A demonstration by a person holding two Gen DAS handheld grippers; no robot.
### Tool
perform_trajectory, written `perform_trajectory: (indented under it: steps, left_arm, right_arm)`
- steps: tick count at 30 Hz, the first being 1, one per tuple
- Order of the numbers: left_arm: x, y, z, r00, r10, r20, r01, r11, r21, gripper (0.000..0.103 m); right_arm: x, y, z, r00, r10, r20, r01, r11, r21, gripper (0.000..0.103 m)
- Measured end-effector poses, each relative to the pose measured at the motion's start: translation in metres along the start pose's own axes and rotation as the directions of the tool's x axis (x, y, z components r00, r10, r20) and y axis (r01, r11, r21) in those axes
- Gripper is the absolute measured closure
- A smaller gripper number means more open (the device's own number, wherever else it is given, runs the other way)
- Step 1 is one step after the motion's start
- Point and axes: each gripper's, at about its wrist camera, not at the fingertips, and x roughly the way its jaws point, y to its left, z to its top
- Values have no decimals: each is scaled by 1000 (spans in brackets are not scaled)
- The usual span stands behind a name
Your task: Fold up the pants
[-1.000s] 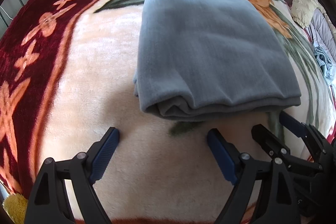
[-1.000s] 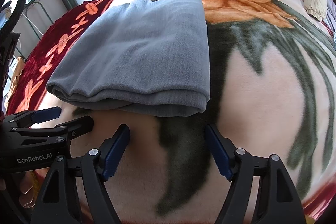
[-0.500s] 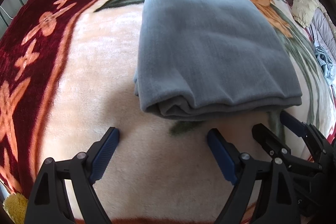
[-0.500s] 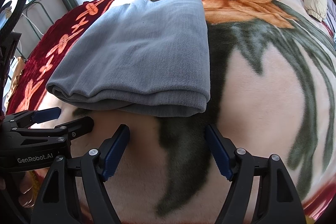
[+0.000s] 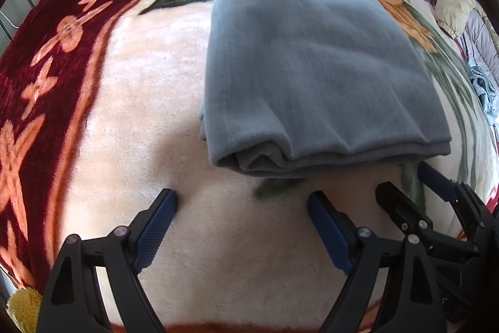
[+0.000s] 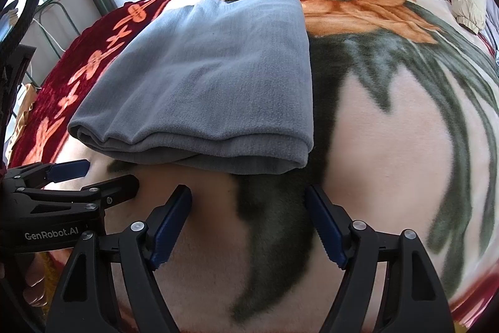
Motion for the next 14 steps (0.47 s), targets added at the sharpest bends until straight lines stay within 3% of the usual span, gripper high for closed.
perform_trajectory:
  steps: [14]
  left_arm:
    - [0,-2,1,999,10,-33,-9,1000,18,13]
  right_arm:
    - [0,1,0,1000,-1,5,1,1000,-2,26]
